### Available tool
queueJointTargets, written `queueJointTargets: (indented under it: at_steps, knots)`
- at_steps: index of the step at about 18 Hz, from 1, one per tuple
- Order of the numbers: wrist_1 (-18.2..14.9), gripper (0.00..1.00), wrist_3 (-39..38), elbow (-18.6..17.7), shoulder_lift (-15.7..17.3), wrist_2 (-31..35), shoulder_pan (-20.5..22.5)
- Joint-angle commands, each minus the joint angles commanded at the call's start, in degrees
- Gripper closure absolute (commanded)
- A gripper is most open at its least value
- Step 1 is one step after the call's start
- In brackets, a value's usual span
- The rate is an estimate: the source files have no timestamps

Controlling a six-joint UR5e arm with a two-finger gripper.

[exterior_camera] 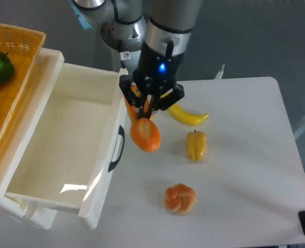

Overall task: Pick up the long bread
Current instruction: 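Carry the baguette over the open white drawer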

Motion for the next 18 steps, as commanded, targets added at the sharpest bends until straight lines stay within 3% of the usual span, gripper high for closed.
queueJointTargets:
  at_steps: [9, 18]
  knots:
    - [-0.7, 1.0, -1.0, 0.4, 2.6, -5.8, 1.6]
    - [1.3, 1.0, -1.3, -0.6, 1.3, -6.1, -0.6]
